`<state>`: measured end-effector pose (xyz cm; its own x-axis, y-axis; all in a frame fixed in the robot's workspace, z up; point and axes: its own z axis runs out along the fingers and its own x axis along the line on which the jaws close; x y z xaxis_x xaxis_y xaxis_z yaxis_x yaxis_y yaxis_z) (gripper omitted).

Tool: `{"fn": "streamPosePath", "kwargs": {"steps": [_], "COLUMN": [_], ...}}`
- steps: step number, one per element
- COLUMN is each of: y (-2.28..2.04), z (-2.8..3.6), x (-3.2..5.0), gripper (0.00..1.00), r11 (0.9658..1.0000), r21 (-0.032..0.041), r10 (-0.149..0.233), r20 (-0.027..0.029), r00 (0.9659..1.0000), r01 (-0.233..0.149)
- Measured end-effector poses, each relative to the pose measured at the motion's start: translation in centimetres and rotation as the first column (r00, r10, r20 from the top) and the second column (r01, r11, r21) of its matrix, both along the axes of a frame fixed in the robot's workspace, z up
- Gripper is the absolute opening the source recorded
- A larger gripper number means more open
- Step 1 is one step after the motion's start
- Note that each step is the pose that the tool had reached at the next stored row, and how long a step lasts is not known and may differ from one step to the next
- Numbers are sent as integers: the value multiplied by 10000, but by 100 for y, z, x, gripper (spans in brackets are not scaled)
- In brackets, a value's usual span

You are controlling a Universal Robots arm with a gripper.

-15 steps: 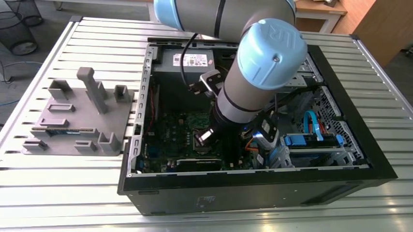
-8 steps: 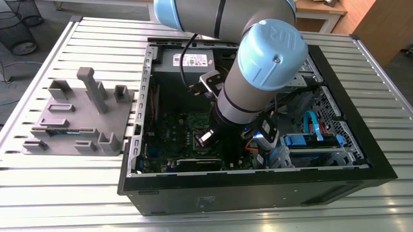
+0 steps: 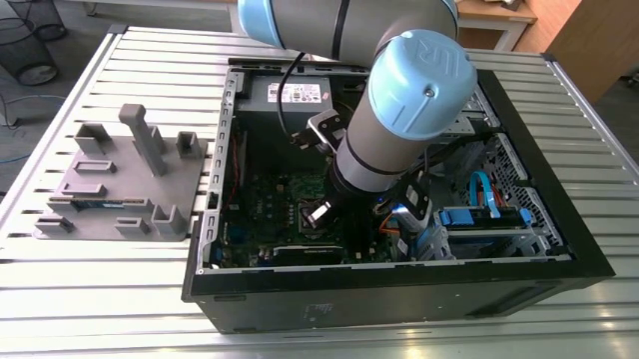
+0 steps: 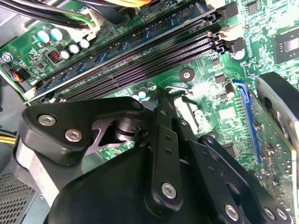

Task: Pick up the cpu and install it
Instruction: 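Install the first cpu locking lever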

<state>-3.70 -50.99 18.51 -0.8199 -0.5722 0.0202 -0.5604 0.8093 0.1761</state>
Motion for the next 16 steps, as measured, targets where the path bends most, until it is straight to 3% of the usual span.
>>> {"fn": "streamPosePath", "kwargs": {"steps": [8, 16], "y": [-5, -5], "z": [-2, 2], "x": [66, 51], "gripper": [11, 11], "r11": [10000, 10000], "r21": [6, 31], "r10": [85, 88], "r20": [3, 14], "r00": [10000, 10000], "r01": [-85, -88]}}
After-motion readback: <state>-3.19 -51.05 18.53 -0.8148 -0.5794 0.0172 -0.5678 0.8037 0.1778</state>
